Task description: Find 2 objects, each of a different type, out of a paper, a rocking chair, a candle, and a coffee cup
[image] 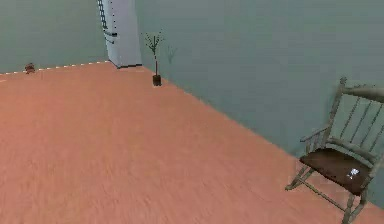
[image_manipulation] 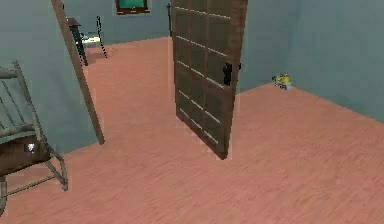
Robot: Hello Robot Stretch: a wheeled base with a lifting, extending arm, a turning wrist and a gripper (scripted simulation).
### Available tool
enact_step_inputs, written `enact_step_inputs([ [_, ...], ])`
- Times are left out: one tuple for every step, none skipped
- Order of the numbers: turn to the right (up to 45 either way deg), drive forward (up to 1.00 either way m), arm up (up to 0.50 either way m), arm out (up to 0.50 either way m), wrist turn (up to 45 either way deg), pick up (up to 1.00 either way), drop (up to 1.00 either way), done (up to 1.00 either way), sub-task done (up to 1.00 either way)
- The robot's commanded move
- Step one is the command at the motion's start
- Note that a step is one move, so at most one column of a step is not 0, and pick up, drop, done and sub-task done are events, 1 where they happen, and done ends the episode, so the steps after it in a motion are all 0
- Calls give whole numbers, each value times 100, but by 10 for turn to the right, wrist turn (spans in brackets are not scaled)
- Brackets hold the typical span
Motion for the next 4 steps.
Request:
enact_step_inputs([
  [150,0,0,0,0,0,0,0,0],
  [0,10,0,0,0,0,0,0,0],
  [450,0,0,0,0,0,0,0,0],
  [0,50,0,0,0,0,0,0,0],
])
